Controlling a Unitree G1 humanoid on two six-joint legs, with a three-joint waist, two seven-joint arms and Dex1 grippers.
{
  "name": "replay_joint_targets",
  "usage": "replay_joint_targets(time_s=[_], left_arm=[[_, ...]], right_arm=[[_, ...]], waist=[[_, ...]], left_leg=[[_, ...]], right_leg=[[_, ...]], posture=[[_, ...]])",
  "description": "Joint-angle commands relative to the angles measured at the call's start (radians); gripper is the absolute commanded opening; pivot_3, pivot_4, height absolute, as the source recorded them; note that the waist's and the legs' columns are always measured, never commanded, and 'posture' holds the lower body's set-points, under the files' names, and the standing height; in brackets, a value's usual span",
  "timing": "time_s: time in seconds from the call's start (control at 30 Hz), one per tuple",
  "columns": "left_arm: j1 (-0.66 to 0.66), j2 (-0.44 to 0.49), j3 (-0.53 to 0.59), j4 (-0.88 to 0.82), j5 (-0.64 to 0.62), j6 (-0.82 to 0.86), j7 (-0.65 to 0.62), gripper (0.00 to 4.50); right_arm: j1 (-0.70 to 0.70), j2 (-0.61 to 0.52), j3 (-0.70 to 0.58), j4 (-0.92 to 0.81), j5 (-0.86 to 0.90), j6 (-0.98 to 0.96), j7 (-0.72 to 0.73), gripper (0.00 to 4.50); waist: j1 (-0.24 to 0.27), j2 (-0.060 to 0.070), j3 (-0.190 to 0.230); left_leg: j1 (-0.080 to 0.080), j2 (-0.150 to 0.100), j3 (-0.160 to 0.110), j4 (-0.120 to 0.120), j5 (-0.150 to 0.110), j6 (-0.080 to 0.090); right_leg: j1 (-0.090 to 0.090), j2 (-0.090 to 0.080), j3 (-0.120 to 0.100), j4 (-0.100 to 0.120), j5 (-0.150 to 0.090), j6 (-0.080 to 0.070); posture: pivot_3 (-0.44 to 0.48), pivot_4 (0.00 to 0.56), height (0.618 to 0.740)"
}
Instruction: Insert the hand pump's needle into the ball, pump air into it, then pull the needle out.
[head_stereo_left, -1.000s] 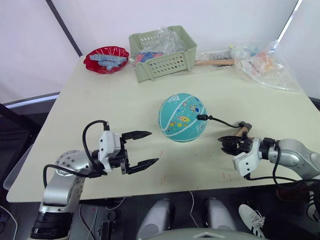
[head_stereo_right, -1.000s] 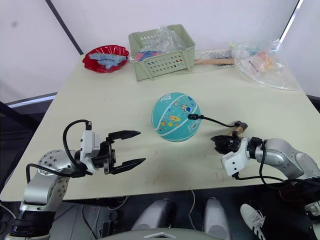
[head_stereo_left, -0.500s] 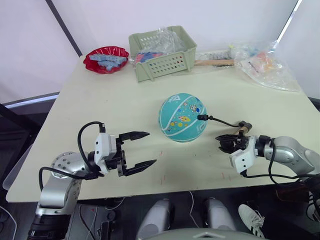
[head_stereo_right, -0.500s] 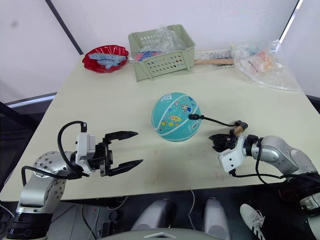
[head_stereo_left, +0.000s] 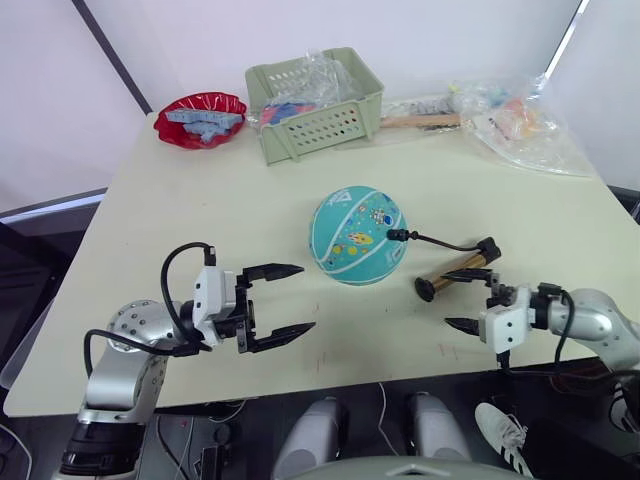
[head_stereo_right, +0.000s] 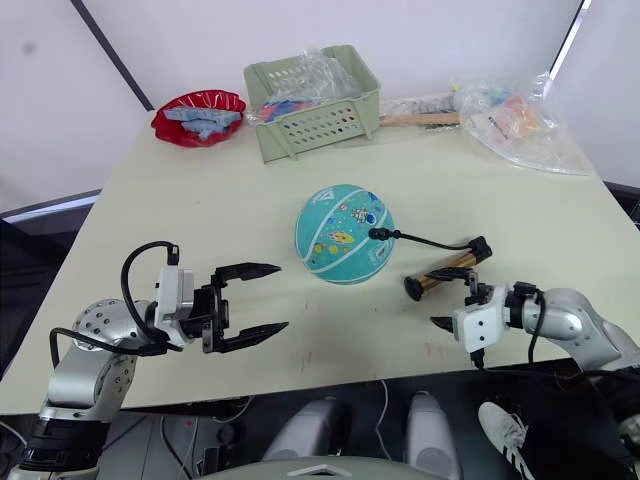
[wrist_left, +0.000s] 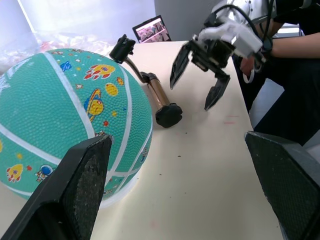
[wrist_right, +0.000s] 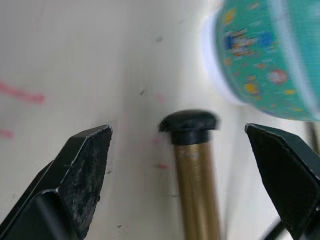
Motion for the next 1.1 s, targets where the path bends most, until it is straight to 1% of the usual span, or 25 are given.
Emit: replay_joint_targets(time_s=[0.03,0.1,0.17,0.27,0.33,0.43,0.63,0.83,0.97,1.1], left_arm=[[-0.023,-0.008,0.006,-0.002,-0.009,-0.007,0.024,4.50],[-0.058,-0.029,-0.013,-0.005,-0.004,0.019,0.068,4.50],[-0.094,-0.053,-0.030,-0.008,-0.001,0.048,0.110,4.50],[-0.147,-0.078,-0.060,-0.005,0.016,0.082,0.161,4.50],[-0.179,-0.091,-0.076,-0.001,0.030,0.103,0.196,4.50],[-0.270,-0.130,-0.093,0.011,0.038,0.165,0.284,4.50],[-0.409,-0.199,-0.136,0.052,0.093,0.254,0.415,4.50],[-0.537,-0.273,-0.192,0.131,0.166,0.309,0.511,4.50],[-0.579,-0.309,-0.202,0.159,0.188,0.349,0.565,4.50],[-0.586,-0.330,-0.210,0.149,0.192,0.398,0.594,4.50]], right_arm=[[0.121,-0.021,-0.089,-0.142,0.255,0.104,0.031,4.47],[0.245,-0.019,-0.151,-0.251,0.448,0.203,0.045,4.47],[0.347,-0.016,-0.196,-0.352,0.582,0.276,0.064,4.47],[0.458,-0.004,-0.251,-0.470,0.682,0.362,0.072,4.47],[0.503,0.012,-0.285,-0.523,0.714,0.402,0.069,4.47],[0.571,0.044,-0.348,-0.595,0.773,0.456,0.057,4.47],[0.634,0.086,-0.473,-0.675,0.850,0.545,0.071,4.47],[0.675,0.097,-0.592,-0.708,0.929,0.632,0.136,4.47],[0.663,0.116,-0.625,-0.703,0.919,0.662,0.168,4.47],[0.642,0.141,-0.627,-0.709,0.905,0.683,0.189,4.47]], waist=[[0.002,0.000,0.000],[0.021,0.001,0.001],[0.022,0.001,0.001],[0.024,0.001,0.002],[0.022,0.001,0.002],[0.024,0.000,0.004],[0.024,-0.002,0.004],[0.025,-0.003,0.005],[0.024,-0.004,0.006],[0.024,-0.004,0.006]], left_leg=[[0.000,0.000,0.000,0.000,-0.001,0.001],[0.000,0.000,-0.002,0.000,-0.001,0.002],[-0.001,0.000,-0.003,0.000,-0.001,0.002],[-0.001,0.000,-0.002,0.001,-0.001,0.002],[-0.001,0.001,-0.001,0.001,-0.001,0.002],[0.000,0.003,0.000,0.002,-0.001,0.002],[-0.001,0.004,-0.001,0.002,0.000,0.000],[-0.001,0.004,-0.001,0.002,0.000,0.000],[-0.001,0.004,-0.001,0.002,0.000,0.000],[-0.002,0.004,-0.001,0.002,0.001,-0.001]], right_leg=[[0.000,0.000,0.000,0.000,0.000,0.000],[0.000,0.000,-0.001,0.000,0.000,0.000],[0.000,0.000,-0.002,0.000,0.000,-0.001],[0.000,0.000,-0.001,0.000,0.000,0.000],[0.000,0.000,-0.001,0.000,0.000,0.000],[0.000,0.002,-0.001,0.000,0.000,0.000],[0.000,0.004,-0.001,0.000,0.000,0.000],[0.000,0.004,-0.001,0.000,0.000,0.000],[0.000,0.004,-0.001,0.000,0.000,0.000],[0.000,0.004,-0.001,0.000,0.000,0.000]], posture=[[0.000,0.150,0.740],[0.000,0.150,0.740],[0.000,0.150,0.740],[0.000,0.150,0.740],[0.000,0.150,0.740],[0.000,0.150,0.740],[0.000,0.150,0.740],[0.000,0.150,0.740],[0.000,0.150,0.740],[0.000,0.150,0.740]])
